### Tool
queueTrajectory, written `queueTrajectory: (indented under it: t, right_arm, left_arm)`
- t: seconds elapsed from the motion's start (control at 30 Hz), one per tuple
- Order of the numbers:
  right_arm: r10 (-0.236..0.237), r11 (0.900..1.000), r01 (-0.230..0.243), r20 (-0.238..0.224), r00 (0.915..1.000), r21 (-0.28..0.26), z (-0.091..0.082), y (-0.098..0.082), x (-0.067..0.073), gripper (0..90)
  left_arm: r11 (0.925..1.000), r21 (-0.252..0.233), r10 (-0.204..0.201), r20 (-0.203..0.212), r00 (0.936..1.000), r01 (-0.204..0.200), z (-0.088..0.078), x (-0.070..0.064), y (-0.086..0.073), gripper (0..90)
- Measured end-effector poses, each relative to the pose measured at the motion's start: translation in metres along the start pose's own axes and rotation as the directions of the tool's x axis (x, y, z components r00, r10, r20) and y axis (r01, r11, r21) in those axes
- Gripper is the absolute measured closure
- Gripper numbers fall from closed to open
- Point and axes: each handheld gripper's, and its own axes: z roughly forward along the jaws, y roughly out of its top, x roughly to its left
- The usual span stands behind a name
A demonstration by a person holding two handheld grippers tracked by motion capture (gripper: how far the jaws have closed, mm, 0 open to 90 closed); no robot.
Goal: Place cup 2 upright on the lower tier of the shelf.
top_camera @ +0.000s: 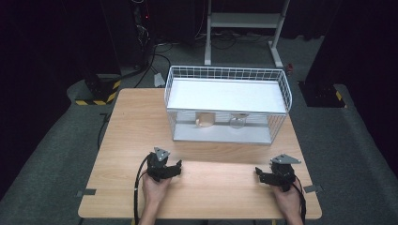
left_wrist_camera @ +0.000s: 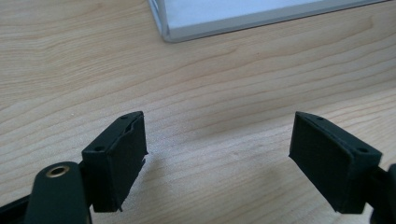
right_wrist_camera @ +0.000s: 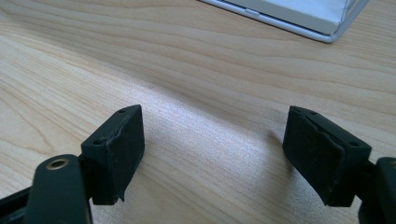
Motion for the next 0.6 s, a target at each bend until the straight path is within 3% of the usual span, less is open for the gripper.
queueTrajectory:
  t: [0.2,0.6]
  right_arm:
    - [-0.001,1.000,0.001,0.000,1.0000,0.000,0.0000,0.0000,0.0000,21.0]
    - [-0.001,1.000,0.001,0.000,1.0000,0.000,0.0000,-0.0001,0.0000,21.1]
  left_arm:
    - [0.9998,0.019,0.001,-0.020,0.9998,-0.001,0.0053,0.0019,-0.0011,19.1]
    - [0.9997,0.024,0.001,-0.021,0.9998,0.000,0.0081,0.0037,-0.0008,18.8]
